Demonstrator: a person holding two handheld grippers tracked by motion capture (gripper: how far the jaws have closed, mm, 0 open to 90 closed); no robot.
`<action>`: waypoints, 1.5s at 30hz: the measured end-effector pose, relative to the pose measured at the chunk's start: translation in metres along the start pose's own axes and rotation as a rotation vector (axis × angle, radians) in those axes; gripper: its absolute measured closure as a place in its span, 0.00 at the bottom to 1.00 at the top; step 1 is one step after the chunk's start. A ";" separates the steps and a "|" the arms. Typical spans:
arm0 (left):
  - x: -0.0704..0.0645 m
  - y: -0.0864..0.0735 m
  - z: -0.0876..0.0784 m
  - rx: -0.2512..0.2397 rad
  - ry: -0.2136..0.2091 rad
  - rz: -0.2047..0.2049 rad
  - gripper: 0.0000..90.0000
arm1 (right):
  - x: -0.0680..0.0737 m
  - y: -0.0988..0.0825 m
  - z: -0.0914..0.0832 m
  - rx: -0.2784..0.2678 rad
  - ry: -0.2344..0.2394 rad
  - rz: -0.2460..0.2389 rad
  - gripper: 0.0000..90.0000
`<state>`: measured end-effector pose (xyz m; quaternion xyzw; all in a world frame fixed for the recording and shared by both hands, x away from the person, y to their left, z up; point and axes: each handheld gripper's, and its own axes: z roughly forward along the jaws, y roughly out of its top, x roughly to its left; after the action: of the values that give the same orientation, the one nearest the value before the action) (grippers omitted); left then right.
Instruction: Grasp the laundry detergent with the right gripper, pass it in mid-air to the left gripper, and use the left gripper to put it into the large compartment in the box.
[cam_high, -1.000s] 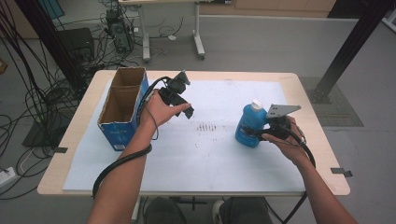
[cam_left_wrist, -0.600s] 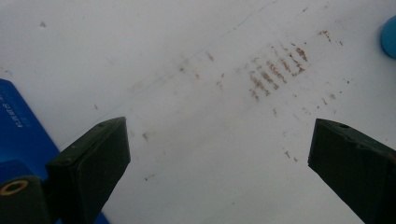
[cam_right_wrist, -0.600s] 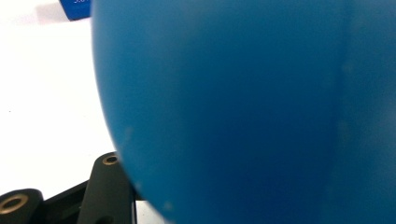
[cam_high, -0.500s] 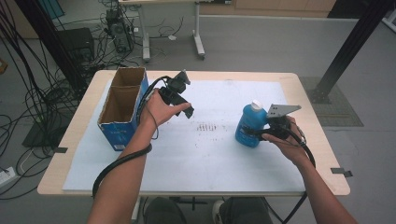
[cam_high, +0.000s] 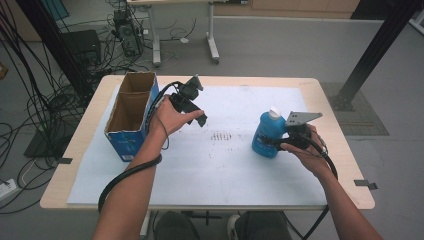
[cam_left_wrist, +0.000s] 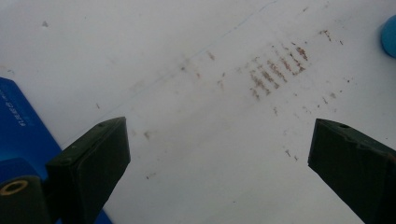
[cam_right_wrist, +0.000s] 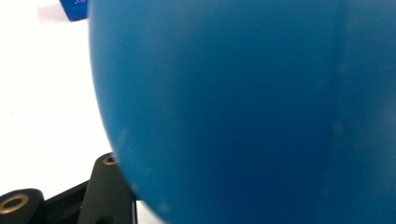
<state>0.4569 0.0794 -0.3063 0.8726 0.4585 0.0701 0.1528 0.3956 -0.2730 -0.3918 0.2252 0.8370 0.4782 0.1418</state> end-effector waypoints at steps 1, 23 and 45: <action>0.000 0.000 0.000 -0.001 0.000 0.002 0.07 | 0.000 0.000 0.000 0.000 0.000 -0.001 0.47; 0.000 0.001 0.000 0.003 0.001 0.005 0.07 | -0.001 0.000 0.000 -0.001 0.004 0.008 0.48; -0.003 0.003 -0.007 -0.002 -0.012 0.031 0.07 | -0.001 0.001 0.000 0.006 0.003 0.019 0.48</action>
<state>0.4554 0.0764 -0.2991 0.8800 0.4437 0.0677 0.1555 0.3966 -0.2734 -0.3913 0.2327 0.8363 0.4775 0.1355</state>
